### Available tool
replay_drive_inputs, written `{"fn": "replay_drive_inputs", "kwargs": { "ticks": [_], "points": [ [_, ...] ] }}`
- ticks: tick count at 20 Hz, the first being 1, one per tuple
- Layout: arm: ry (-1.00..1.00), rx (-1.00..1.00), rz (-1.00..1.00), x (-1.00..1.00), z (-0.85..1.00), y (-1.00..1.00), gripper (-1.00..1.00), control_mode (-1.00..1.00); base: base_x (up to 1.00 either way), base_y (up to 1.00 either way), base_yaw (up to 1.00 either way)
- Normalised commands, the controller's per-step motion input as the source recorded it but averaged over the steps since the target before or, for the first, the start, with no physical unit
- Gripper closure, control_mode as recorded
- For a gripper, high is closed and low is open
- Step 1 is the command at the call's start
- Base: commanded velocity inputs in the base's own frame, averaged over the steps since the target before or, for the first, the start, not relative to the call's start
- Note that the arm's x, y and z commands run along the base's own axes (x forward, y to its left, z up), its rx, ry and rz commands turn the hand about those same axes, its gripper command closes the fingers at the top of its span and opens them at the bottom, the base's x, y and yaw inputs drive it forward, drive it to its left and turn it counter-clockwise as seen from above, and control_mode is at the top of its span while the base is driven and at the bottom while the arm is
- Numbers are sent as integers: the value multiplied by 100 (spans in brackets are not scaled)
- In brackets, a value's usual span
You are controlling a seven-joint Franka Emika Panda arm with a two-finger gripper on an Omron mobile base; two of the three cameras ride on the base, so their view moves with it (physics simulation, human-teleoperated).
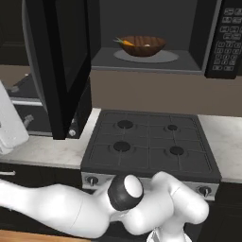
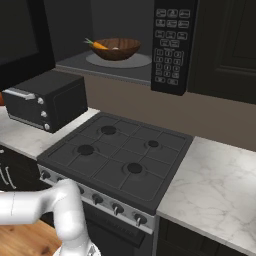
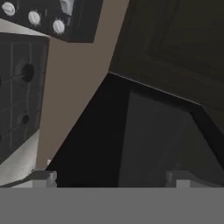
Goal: Place the bowl containing the mushroom and carrot in the microwave. Close the microwave door and press the start button to microwave the meal.
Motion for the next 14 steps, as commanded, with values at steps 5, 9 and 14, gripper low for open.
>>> {"fn": "replay_drive_inputs", "kwargs": {
  "ticks": [5, 9, 14],
  "points": [
    [0, -7, -15, 25, 0, -59, -100, -100, 0, 0, 0],
    [0, -6, -16, 4, 0, -72, -100, -100, 0, 0, 0],
    [0, -5, -17, -14, 0, -95, -100, -100, 0, 0, 0]
  ]
}}
